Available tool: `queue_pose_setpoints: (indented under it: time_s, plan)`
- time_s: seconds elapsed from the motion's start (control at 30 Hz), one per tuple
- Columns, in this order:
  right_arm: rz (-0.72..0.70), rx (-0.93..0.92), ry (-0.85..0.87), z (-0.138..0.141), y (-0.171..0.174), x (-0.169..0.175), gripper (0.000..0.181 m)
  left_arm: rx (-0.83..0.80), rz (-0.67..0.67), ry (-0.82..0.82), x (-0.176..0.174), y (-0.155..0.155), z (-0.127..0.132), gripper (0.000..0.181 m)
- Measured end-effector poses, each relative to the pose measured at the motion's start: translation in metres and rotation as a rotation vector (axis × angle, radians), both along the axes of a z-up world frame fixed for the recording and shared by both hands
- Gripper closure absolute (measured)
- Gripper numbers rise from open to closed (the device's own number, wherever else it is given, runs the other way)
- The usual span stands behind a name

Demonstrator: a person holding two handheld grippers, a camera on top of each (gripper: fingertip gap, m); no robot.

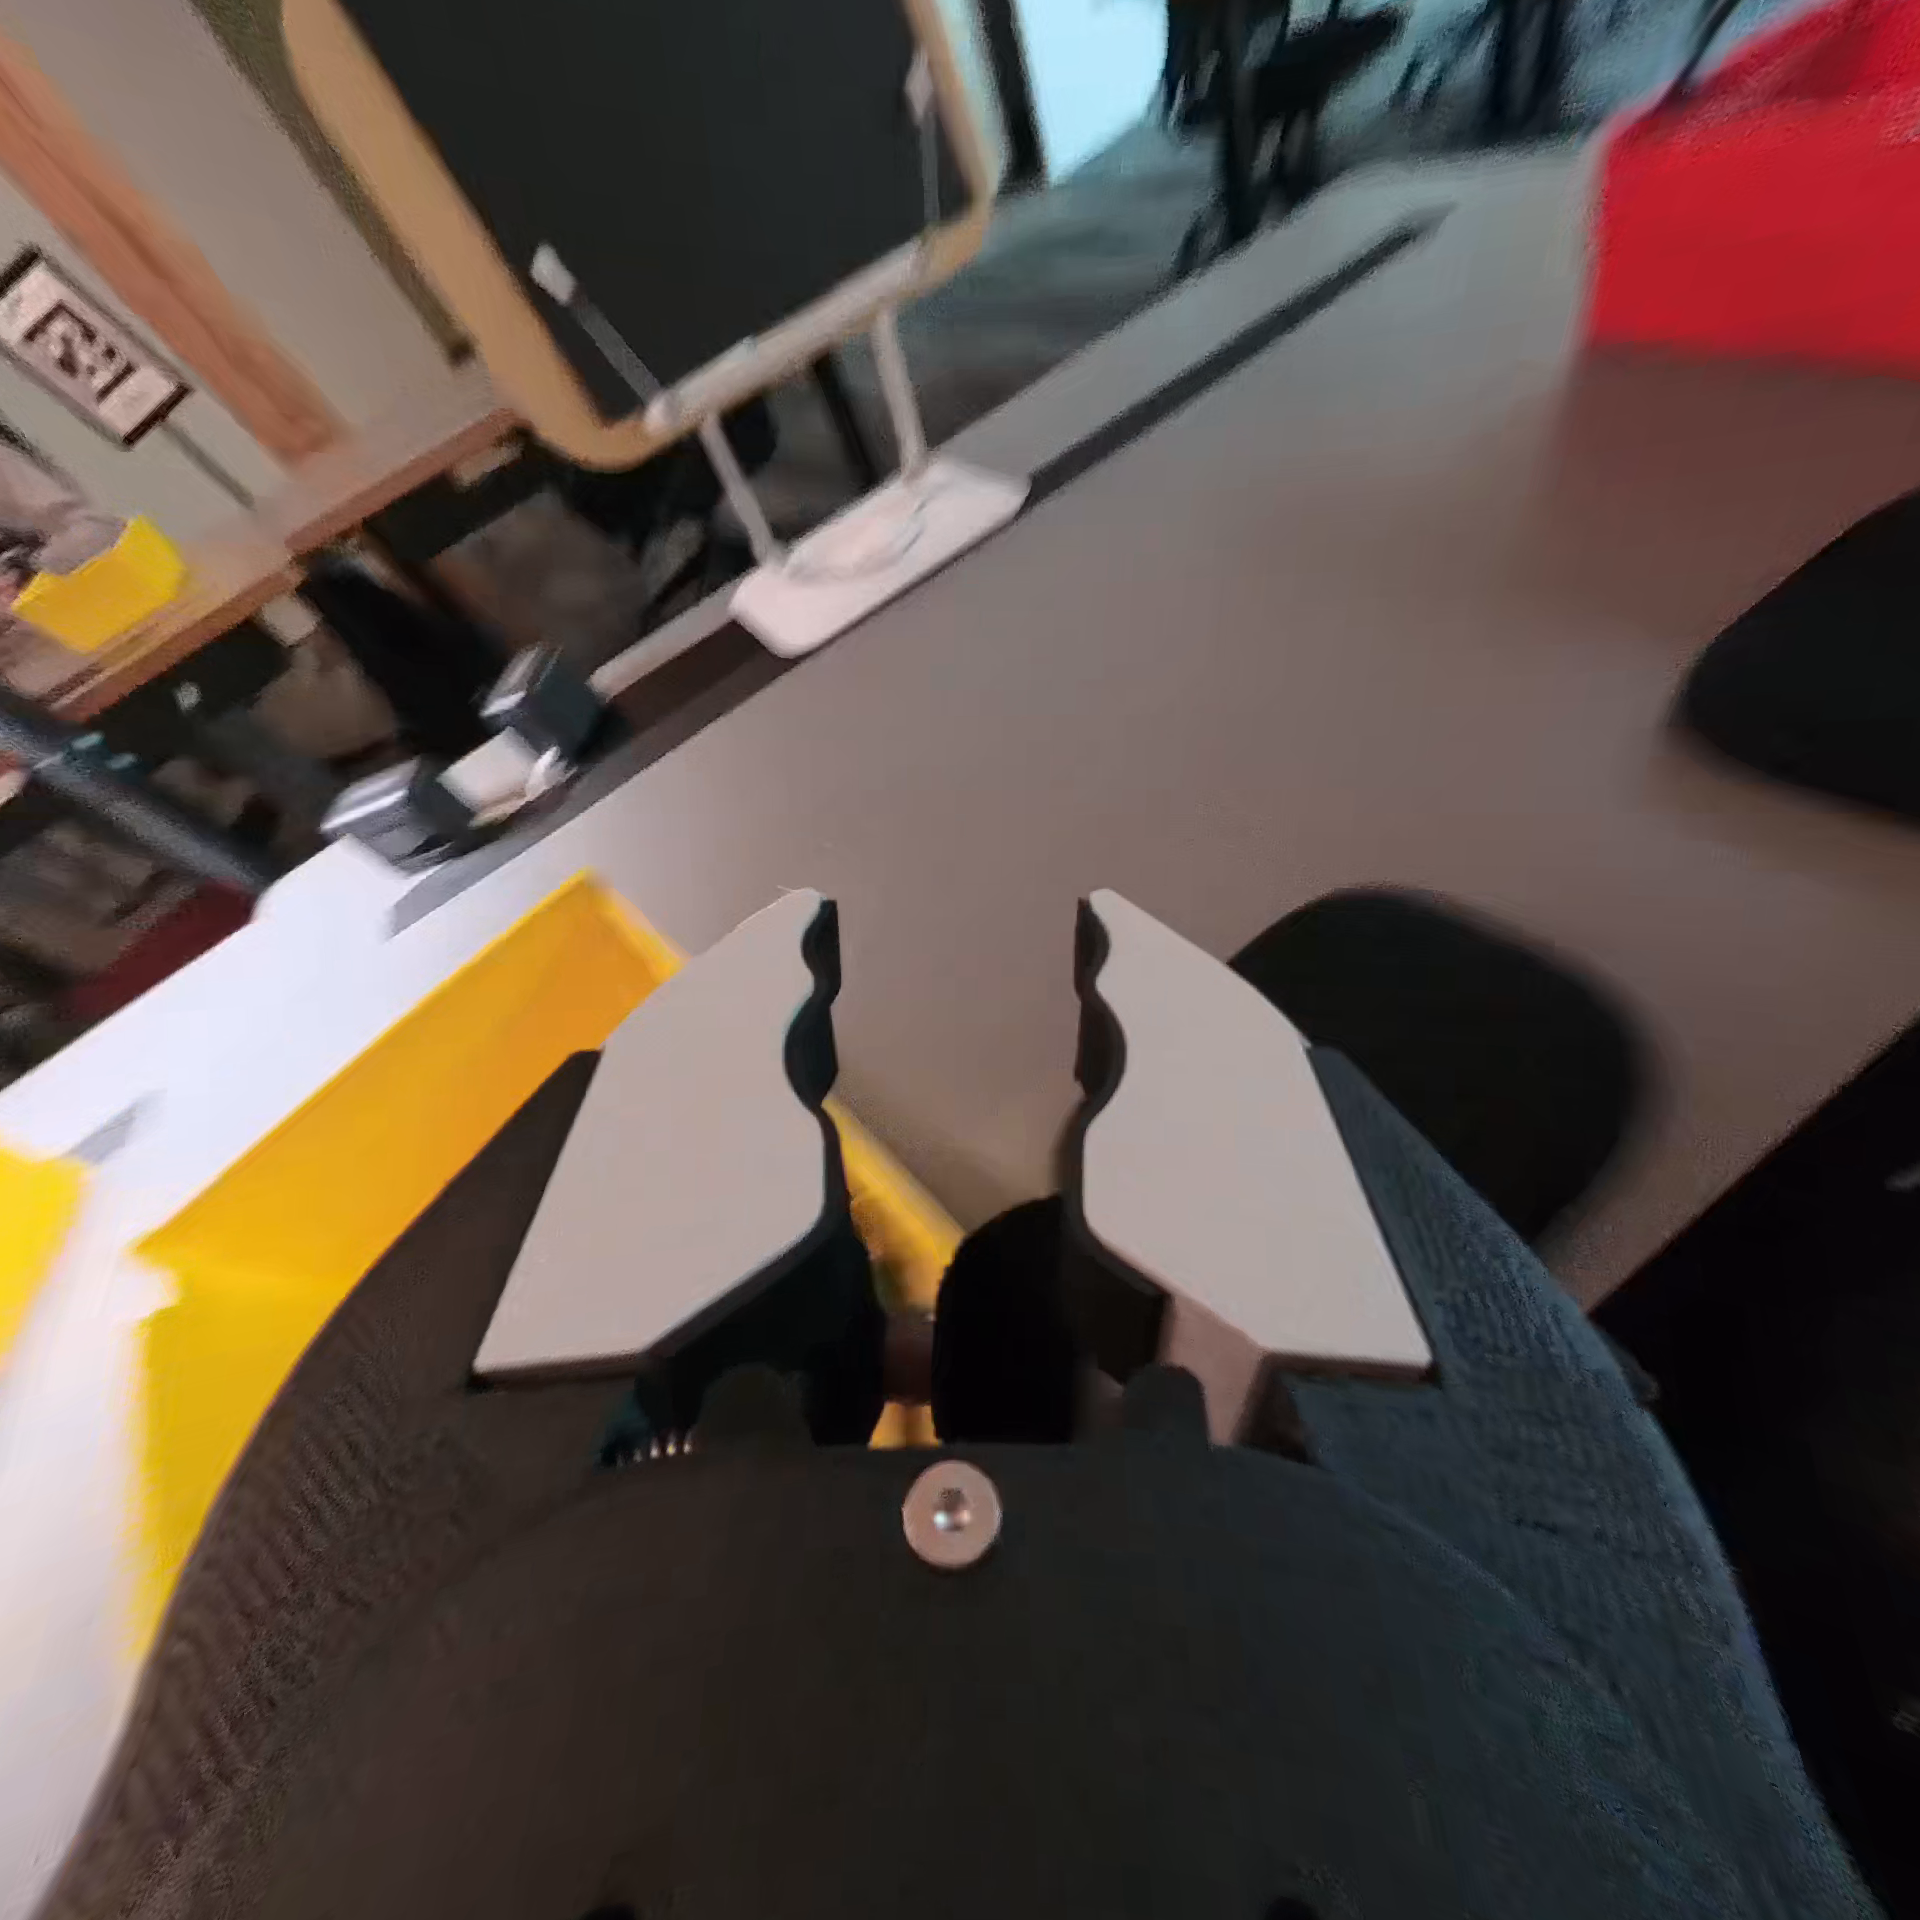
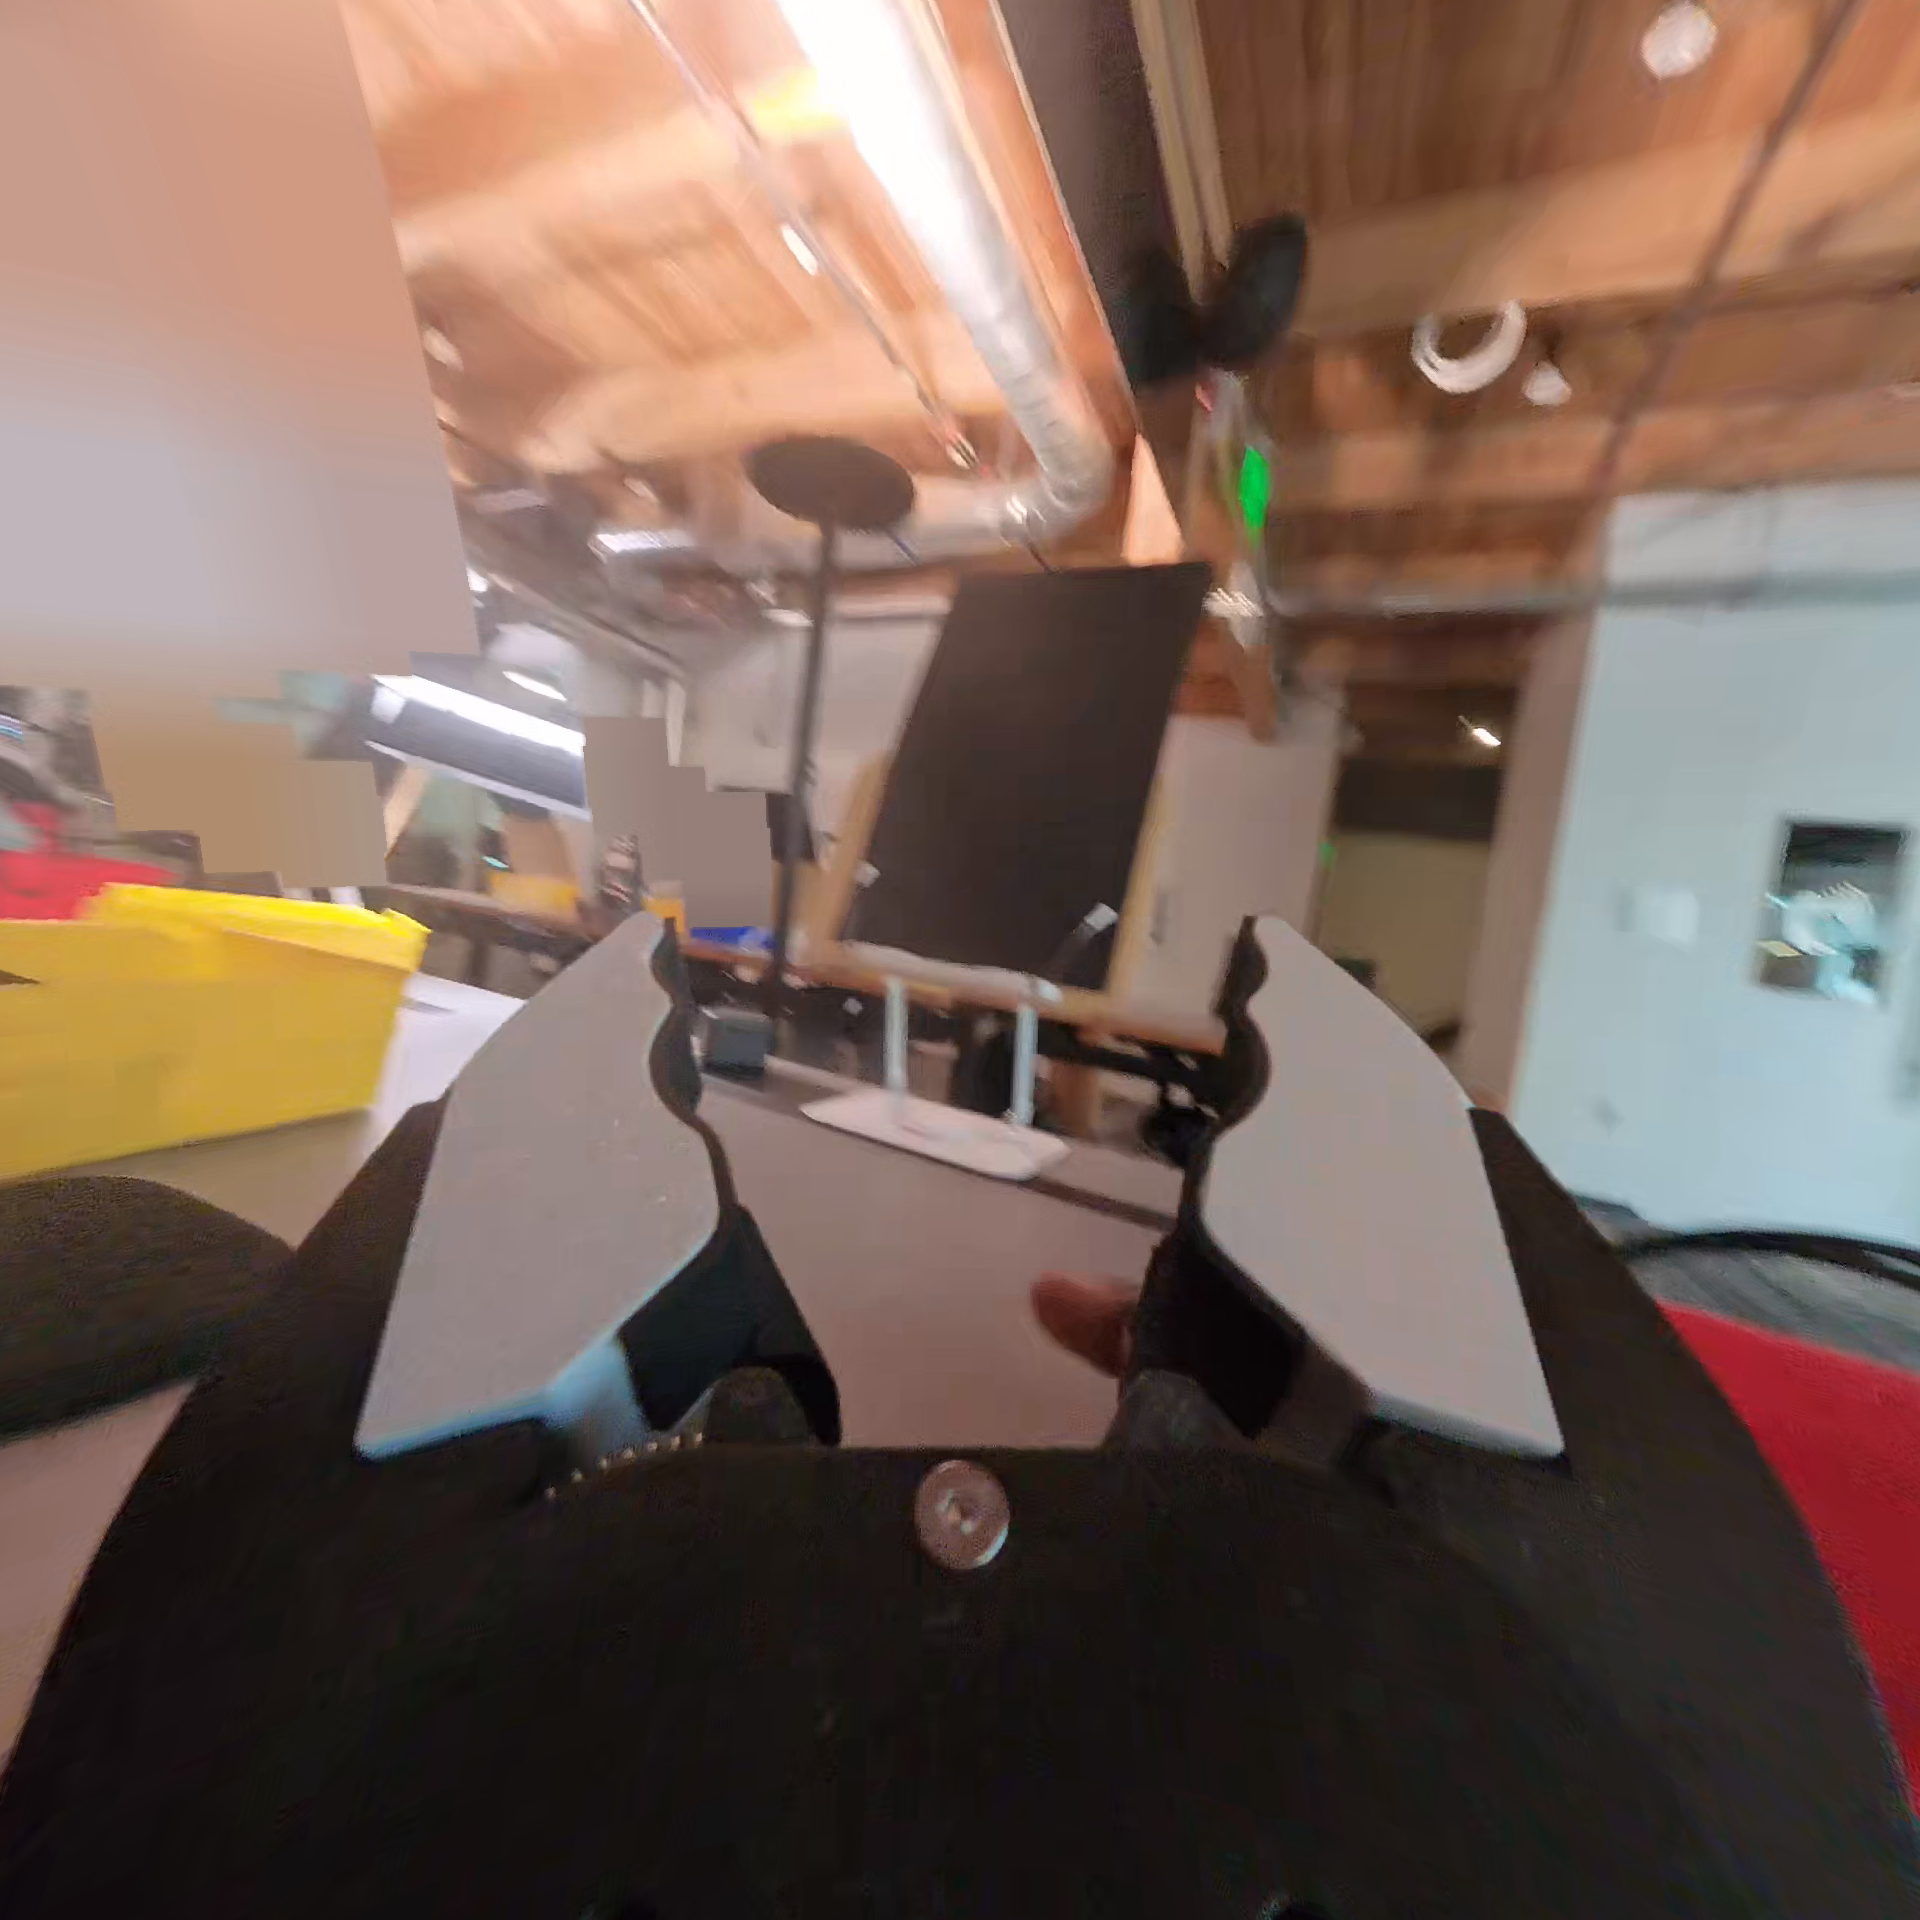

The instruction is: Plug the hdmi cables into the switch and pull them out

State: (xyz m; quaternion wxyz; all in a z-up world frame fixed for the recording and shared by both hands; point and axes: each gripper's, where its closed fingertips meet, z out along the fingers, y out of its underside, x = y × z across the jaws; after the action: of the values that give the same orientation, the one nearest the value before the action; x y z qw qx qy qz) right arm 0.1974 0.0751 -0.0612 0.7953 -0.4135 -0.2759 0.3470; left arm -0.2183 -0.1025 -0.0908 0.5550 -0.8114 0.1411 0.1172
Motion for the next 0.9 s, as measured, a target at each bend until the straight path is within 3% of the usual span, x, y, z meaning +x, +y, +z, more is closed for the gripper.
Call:
queue_pose_setpoints:
  time_s: [0.13, 0.23, 0.3, 0.4, 0.5, 0.63, 0.83, 0.9]
  plan:
    - [0.277, 0.071, 0.082, 0.002, -0.040, -0.045, 0.071, -0.341, 0.132, 0.081, -0.099, 0.004, -0.013, 0.133]
    - [0.488, -0.007, 0.206, -0.006, -0.053, -0.070, 0.074, -0.714, 0.217, 0.044, -0.159, 0.000, -0.056, 0.128]
    - [0.612, -0.104, 0.278, -0.015, -0.055, -0.083, 0.078, -0.862, 0.220, 0.030, -0.187, 0.000, -0.079, 0.117]
    - [0.720, -0.215, 0.282, -0.026, -0.053, -0.098, 0.077, -0.999, 0.176, -0.032, -0.205, 0.005, -0.108, 0.104]
    - [0.675, -0.188, 0.313, -0.024, -0.047, -0.091, 0.084, -1.131, 0.161, -0.055, -0.216, 0.003, -0.133, 0.096]
    - [0.715, -0.230, 0.398, -0.020, -0.041, -0.081, 0.088, -1.284, 0.200, 0.008, -0.235, -0.006, -0.158, 0.090]
    - [0.738, -0.277, 0.471, -0.018, -0.032, -0.073, 0.093, -1.318, 0.133, 0.039, -0.245, -0.005, -0.177, 0.089]
    - [0.742, -0.281, 0.484, -0.018, -0.032, -0.071, 0.095, -1.373, 0.082, -0.018, -0.236, -0.012, -0.183, 0.083]
